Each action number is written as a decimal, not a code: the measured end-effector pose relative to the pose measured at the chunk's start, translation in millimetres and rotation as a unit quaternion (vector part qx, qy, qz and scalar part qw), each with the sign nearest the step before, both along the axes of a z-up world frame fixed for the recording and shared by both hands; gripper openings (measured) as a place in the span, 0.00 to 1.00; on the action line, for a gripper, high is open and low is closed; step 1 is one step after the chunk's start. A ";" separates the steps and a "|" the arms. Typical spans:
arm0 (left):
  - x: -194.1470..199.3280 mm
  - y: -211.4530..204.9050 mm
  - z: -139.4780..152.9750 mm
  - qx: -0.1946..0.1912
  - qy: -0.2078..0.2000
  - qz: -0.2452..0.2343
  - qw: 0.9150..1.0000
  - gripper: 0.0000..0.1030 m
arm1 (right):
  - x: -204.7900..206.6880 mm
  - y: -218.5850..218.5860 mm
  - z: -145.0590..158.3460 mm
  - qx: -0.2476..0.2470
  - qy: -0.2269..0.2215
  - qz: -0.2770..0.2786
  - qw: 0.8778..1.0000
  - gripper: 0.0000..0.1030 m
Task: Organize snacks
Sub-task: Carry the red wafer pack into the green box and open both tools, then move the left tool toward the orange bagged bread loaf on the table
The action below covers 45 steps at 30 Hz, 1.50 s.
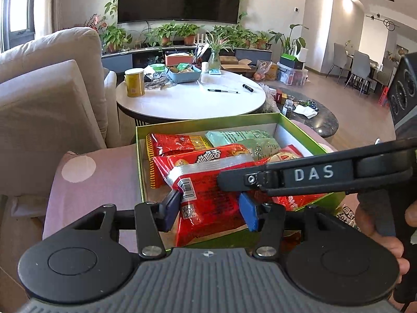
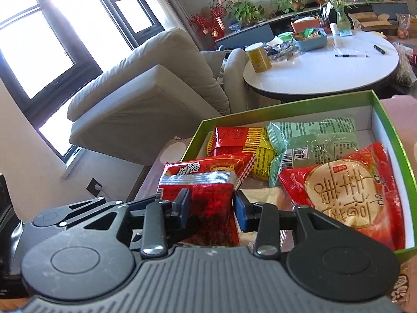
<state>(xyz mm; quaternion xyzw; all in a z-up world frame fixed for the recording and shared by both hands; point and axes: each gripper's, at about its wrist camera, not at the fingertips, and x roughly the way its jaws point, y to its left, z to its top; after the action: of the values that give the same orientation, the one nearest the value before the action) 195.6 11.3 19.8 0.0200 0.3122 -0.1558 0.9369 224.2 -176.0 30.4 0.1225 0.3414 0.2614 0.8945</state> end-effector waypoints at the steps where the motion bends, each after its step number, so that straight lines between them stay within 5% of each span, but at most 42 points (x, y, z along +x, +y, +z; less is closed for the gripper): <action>1: 0.7 -0.9 -0.9 0.004 -0.001 0.000 1.000 0.46 | 1.7 0.5 -1.7 0.000 0.003 -0.001 1.000 0.37; 8: 6.4 -1.3 -4.0 0.003 0.005 0.003 1.000 0.46 | 3.7 1.7 -3.0 -0.002 0.003 -0.003 1.000 0.37; 12: 8.5 0.4 -9.0 0.006 0.010 0.009 1.000 0.55 | 1.2 2.8 -4.3 -0.013 0.000 -0.003 1.000 0.38; 21: -0.8 14.5 -10.3 0.009 0.006 0.033 0.999 0.64 | -6.5 -8.5 -8.4 -0.038 -0.007 -0.037 0.999 0.51; 27: -7.8 10.5 -8.7 0.015 0.003 0.028 1.000 0.68 | -24.4 -5.2 -1.5 -0.067 -0.047 -0.036 0.996 0.63; 33: -16.1 7.8 -9.9 0.022 0.005 0.024 0.999 0.68 | -43.6 -10.2 9.4 -0.063 -0.099 -0.027 0.993 0.63; 37: -27.4 10.6 -7.8 0.020 0.003 0.030 0.999 0.69 | -69.8 -22.1 17.7 -0.007 -0.168 -0.036 0.985 0.63; 45: -66.9 19.3 -0.7 0.009 -0.005 0.054 0.998 0.72 | -101.1 -25.5 33.1 -0.017 -0.195 0.005 0.981 0.63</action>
<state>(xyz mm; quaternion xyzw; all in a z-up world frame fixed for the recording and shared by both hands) 128.8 30.6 19.2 0.0118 0.3094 -0.1019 0.9454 123.1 -201.5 63.5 0.0527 0.1655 0.2792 0.9444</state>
